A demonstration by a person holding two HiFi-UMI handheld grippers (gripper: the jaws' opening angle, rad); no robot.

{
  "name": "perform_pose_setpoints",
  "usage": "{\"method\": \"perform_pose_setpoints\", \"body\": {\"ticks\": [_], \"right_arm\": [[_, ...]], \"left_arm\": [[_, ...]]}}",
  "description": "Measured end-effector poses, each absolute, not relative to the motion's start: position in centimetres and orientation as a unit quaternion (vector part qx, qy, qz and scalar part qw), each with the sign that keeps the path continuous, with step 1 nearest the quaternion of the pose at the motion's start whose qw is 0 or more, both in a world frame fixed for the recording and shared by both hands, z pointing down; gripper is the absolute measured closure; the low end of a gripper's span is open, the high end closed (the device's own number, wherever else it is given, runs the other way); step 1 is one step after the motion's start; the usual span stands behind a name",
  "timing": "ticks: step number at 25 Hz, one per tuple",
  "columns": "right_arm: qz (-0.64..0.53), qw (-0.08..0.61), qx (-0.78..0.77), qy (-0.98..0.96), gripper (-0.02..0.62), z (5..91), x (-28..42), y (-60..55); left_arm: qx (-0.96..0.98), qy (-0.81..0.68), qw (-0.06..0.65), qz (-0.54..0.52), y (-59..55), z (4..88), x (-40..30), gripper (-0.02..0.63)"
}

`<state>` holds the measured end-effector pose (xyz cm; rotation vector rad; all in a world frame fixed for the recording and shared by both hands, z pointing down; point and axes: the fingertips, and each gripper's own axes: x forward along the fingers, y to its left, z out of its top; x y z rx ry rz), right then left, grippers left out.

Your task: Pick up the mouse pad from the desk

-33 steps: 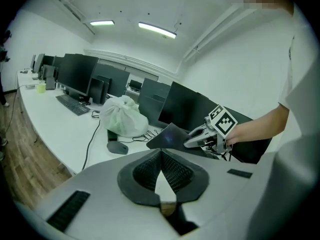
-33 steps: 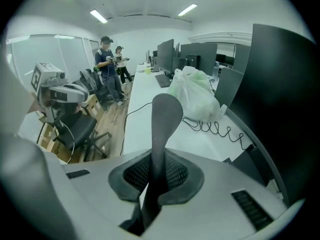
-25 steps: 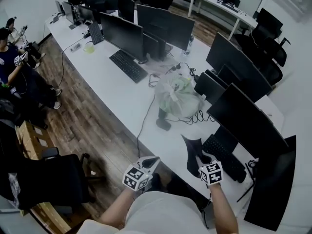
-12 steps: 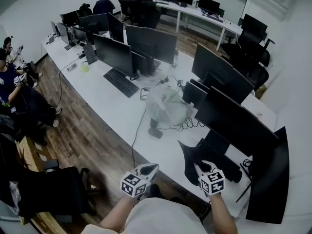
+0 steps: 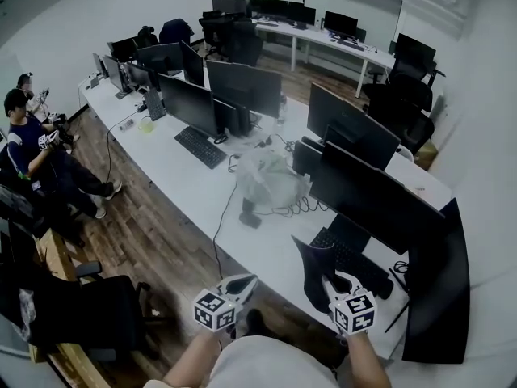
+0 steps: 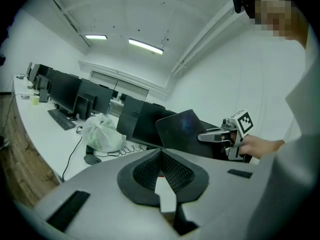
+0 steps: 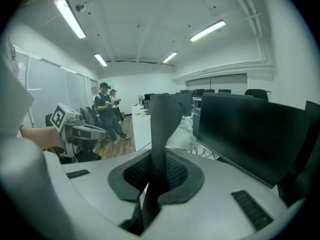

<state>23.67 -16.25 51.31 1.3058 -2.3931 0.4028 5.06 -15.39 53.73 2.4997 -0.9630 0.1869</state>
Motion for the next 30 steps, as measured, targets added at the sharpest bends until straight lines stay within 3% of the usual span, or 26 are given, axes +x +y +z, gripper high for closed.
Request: {"method": "perform_pose_setpoints", "body": {"ticks": [14,30], "right_arm": [[0.108,0.140,0.492,-0.852,0.551,47.7,27.0,-9.4],[0.092,0.104,0.528,-0.838,0.551,45.2,23.2,-7.3]], "left_arm": [[0.907,-0.378,0.182,0.039,-9.2,48.8,5.5,0.591],[0.915,-0.370,0.154,0.037,-8.5,47.2,-0.6,0.591]]}}
